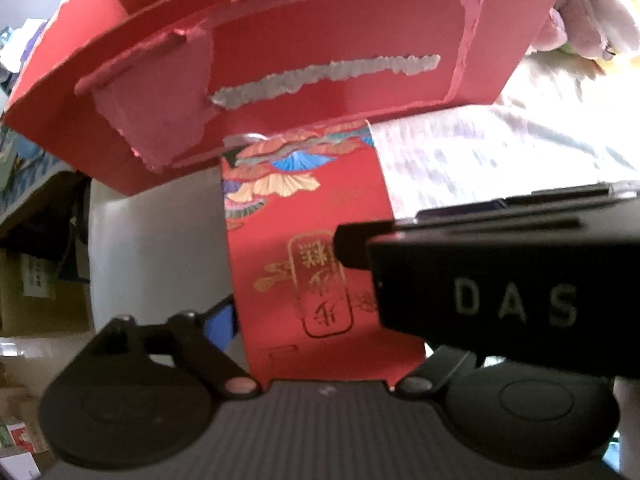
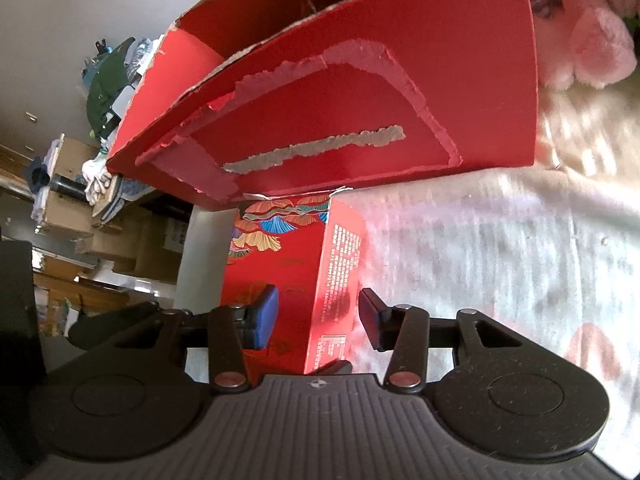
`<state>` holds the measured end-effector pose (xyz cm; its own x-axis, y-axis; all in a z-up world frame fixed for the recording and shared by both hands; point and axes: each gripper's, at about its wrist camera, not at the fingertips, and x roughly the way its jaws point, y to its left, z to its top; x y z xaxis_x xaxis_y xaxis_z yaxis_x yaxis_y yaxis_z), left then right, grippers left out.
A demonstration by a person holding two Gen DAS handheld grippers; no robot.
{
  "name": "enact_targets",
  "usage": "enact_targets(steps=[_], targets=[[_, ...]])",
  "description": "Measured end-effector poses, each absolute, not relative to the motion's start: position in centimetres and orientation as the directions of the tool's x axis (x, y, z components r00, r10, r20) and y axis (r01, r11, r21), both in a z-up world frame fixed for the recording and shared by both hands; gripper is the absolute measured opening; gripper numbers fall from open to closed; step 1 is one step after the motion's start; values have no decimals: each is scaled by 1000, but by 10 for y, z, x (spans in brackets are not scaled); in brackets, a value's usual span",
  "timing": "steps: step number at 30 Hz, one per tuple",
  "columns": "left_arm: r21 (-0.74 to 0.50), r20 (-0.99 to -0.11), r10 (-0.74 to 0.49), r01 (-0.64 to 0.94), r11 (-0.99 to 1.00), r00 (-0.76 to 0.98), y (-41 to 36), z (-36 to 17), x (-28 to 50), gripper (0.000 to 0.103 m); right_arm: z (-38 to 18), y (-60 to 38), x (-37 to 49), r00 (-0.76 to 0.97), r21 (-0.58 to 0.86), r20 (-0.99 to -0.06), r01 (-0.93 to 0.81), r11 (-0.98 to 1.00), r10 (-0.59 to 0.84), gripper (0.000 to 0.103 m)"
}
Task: Organize objects
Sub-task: 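Grasp the red patterned envelope at its edge with the right gripper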
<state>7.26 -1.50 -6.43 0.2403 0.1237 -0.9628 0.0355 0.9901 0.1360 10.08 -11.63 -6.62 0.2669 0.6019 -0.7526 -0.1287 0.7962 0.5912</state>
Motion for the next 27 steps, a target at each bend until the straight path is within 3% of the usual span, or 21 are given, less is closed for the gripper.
enact_targets(steps=[12,27], targets=[[127,-961,118,21,992,249,-12,-63,72,87,-69,-109,103,250,605,-738,-166,779,626,53],[154,-953,136,47,987,271,-39,-54,70,84,-59,-136,95,259,599,-734,-191,778,628,48]])
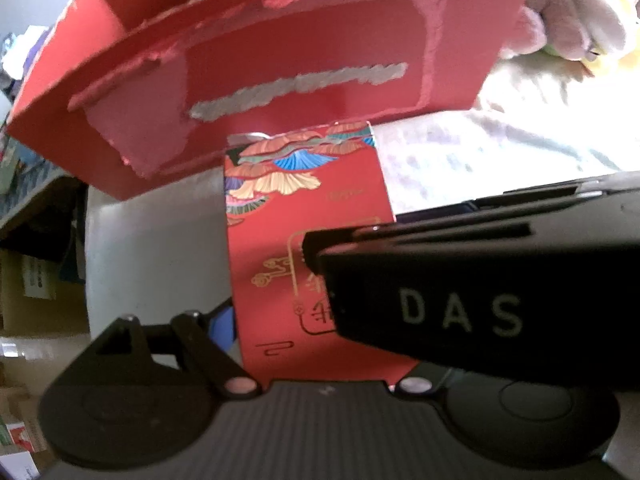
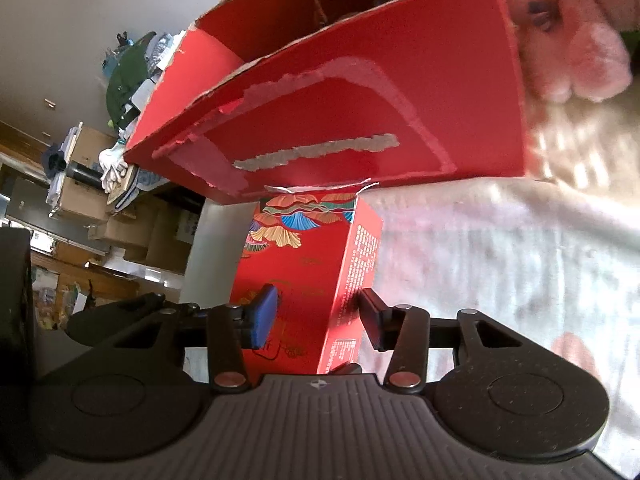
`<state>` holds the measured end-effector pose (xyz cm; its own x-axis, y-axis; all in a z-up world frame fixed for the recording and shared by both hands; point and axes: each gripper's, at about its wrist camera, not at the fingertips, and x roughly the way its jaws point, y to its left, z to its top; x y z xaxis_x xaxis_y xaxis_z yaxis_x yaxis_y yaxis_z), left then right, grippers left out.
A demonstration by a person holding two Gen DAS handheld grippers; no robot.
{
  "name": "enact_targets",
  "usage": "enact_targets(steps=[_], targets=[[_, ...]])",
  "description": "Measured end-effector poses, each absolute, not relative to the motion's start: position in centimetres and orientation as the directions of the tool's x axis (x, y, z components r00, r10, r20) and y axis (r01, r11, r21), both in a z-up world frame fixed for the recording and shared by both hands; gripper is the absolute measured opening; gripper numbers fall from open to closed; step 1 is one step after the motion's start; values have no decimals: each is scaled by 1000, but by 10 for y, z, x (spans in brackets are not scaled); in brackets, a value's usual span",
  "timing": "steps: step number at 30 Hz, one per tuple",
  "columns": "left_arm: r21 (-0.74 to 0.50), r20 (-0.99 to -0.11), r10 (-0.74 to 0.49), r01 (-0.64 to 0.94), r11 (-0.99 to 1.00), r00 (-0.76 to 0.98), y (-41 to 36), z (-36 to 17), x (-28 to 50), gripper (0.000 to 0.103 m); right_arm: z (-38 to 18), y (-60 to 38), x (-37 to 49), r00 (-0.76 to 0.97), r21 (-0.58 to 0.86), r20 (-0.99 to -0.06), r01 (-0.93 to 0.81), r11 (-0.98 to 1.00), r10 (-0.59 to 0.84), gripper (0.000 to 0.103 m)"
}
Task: Organize objects
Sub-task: 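Grasp the red patterned envelope at its edge with the right gripper, then lift the envelope with the right gripper and carry it over the box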
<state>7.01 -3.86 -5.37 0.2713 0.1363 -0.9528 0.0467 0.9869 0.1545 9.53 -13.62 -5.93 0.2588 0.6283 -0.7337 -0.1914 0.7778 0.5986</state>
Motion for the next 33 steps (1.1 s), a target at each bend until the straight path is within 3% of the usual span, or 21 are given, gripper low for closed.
enact_targets(steps=[16,33], targets=[[150,-948,92,174,973,305,-116,-38,58,83,-39,-196,77,289,574,-752,-153,804,592,48],[183,-888,-3,359,915,460,-206,8,57,83,22,-258,50,531,508,-691,-125,852,490,49]])
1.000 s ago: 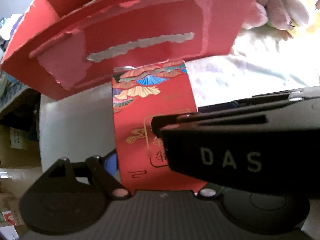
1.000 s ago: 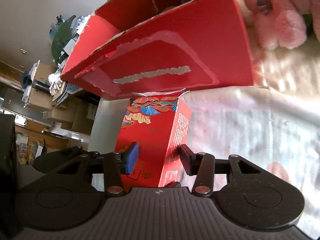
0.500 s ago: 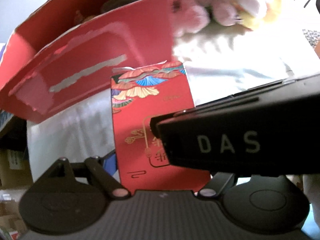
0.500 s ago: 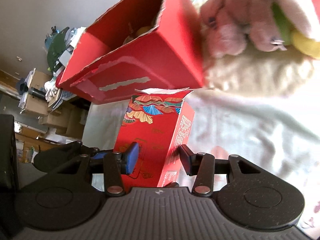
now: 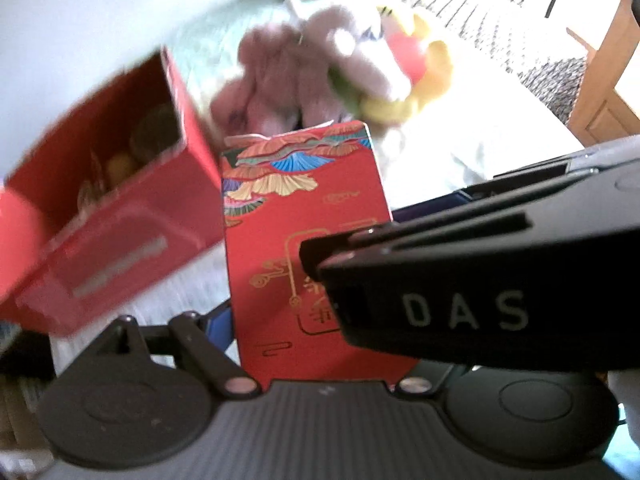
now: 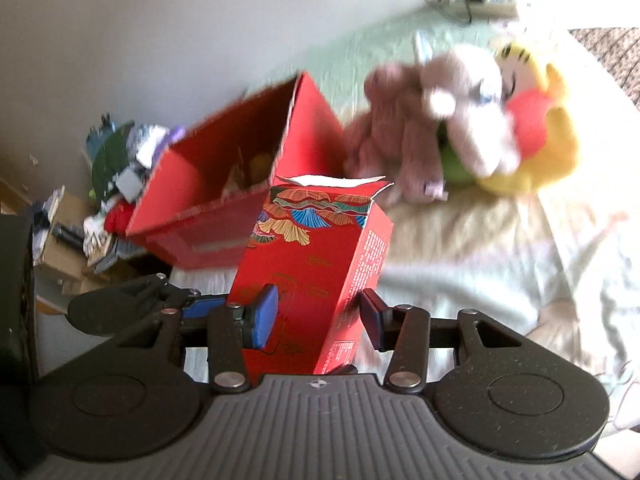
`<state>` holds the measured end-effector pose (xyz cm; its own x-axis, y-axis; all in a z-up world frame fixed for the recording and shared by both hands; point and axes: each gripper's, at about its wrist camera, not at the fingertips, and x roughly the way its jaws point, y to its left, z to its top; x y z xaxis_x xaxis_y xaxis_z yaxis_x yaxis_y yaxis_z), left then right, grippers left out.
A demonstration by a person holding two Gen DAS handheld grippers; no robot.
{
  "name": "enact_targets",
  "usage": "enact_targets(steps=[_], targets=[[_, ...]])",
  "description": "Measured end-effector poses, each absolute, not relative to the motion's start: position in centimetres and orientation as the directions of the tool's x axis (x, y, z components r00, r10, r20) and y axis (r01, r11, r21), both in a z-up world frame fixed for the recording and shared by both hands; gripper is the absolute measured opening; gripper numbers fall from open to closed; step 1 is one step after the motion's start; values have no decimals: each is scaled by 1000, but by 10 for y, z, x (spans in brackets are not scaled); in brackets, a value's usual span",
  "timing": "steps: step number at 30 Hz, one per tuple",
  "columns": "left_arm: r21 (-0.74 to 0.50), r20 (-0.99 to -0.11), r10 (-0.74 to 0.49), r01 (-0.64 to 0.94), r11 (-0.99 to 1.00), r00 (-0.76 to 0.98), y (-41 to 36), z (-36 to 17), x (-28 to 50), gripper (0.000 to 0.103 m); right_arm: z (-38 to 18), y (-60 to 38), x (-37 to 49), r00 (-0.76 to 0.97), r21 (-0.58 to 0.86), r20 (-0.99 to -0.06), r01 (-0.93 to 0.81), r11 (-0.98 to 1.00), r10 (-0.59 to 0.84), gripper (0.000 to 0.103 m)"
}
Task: Organize objects
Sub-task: 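Lift the envelope with the right gripper and carry it over the box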
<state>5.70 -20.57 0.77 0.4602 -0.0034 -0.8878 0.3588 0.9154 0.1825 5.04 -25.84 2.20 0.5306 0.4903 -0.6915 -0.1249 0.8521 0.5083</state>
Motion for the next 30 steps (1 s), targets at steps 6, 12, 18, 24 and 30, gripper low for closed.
enact_targets(steps=[6,12,18,24,30], targets=[[224,-835,-37,400,889,549,-209,40,64,83,48,-253,57,630,502,-634,-107,858,449,49],[259,-766,-58,391,883,640,-189,73,77,83,73,-227,75,702,468,-565,-160,869,434,49],[276,-706,-41,329,903,707,-148,97,88,83,87,-192,105,711,458,-514,-246,854,480,49],[313,-651,16,249,917,759,-99,106,104,83,85,-150,139,685,450,-489,-332,829,540,49],[331,-664,82,194,923,743,-51,95,124,83,70,-110,163,634,457,-513,-370,809,579,49]])
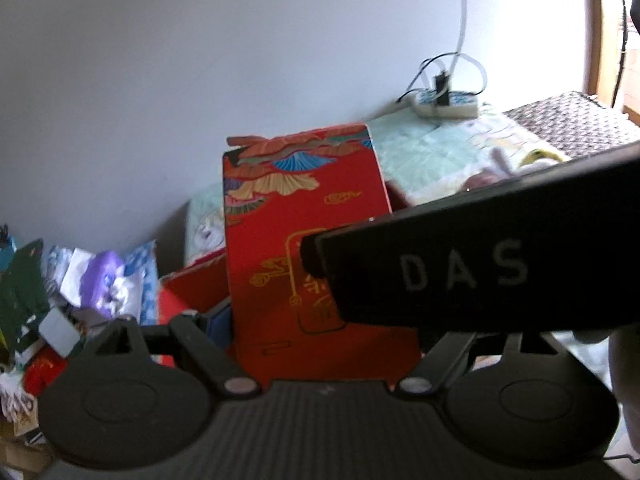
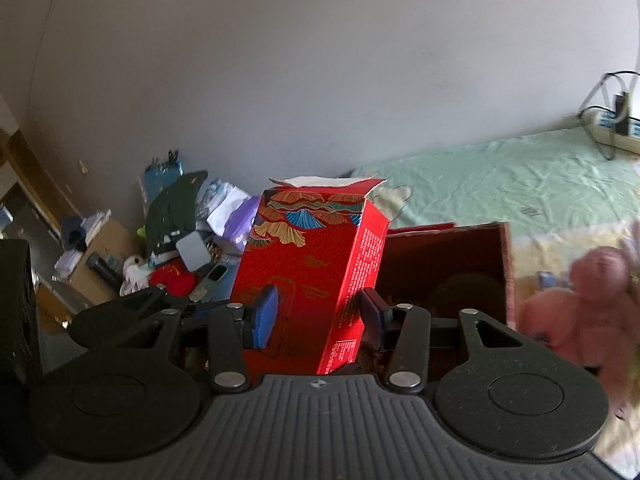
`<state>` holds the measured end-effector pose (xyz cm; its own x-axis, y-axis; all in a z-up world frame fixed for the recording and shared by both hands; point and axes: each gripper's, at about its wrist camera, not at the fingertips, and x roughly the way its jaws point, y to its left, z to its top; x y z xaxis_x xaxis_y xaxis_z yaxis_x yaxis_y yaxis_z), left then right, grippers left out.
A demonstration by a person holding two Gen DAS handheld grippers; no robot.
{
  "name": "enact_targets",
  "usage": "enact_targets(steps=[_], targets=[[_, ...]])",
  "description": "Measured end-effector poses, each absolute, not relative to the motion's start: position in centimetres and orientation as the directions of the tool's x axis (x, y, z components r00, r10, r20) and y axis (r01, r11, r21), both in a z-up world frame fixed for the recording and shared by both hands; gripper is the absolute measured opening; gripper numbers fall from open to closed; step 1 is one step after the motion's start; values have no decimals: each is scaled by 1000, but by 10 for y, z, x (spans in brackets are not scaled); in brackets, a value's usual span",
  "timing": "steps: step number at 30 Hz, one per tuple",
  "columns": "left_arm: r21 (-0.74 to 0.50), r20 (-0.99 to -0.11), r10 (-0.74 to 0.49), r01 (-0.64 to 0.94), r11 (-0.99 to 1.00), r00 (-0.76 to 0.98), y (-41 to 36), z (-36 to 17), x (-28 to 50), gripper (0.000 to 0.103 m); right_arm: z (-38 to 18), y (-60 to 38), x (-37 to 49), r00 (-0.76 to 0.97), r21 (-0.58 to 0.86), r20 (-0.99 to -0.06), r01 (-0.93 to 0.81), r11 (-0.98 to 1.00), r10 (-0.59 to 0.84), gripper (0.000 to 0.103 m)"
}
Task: Organize objects
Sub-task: 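Lift the envelope with the right gripper and carry it over the box, then lower the envelope into the red box and open the right gripper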
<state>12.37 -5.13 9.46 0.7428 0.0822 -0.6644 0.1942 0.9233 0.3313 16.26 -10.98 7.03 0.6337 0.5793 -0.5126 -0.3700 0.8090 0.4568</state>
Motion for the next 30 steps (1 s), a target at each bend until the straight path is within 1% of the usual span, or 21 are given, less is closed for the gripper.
enact_targets(steps=[8,14,20,27,30], targets=[[302,-716,112,161,940,690,-3,72,144,83,51,-77,196,533,483,-581,-381,788,615,47],[280,-766,135,137,950,629,16,49,163,84,28,-64,225,416,521,-642,-379,765,643,46],[284,-809,175,113,952,561,30,25,183,84,7,-53,257,283,563,-687,-374,737,669,45],[275,-847,200,85,958,492,44,6,198,84,-13,-39,283,133,577,-742,-374,727,657,45],[308,-845,227,95,947,484,43,-2,199,84,-18,-36,290,95,585,-749,-372,721,656,45]])
